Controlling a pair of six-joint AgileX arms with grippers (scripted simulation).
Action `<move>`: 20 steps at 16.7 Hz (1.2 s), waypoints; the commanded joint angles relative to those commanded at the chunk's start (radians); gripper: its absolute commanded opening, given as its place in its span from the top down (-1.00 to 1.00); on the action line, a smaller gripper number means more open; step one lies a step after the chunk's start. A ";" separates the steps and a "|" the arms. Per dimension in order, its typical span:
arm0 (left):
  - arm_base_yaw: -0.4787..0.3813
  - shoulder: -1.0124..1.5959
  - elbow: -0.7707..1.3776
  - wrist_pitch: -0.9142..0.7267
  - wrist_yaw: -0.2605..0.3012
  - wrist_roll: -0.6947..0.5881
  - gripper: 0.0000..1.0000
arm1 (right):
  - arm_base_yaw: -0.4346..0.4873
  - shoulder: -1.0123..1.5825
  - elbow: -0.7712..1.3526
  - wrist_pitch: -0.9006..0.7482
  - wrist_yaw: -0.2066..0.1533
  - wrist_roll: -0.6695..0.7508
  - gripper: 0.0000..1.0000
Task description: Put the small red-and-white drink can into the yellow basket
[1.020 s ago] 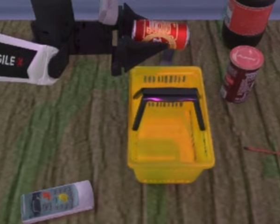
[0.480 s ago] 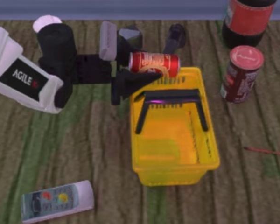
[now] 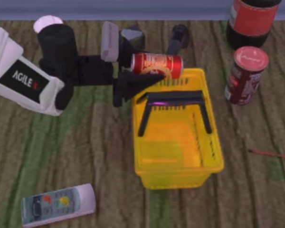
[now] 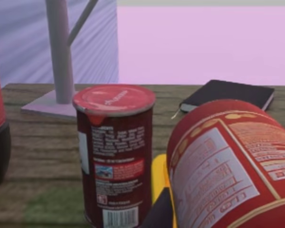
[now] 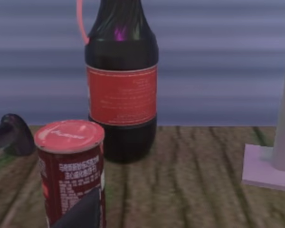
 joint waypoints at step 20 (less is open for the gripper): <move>0.003 -0.063 -0.027 -0.032 -0.036 -0.008 -1.00 | 0.026 0.055 0.054 -0.049 -0.003 -0.035 -1.00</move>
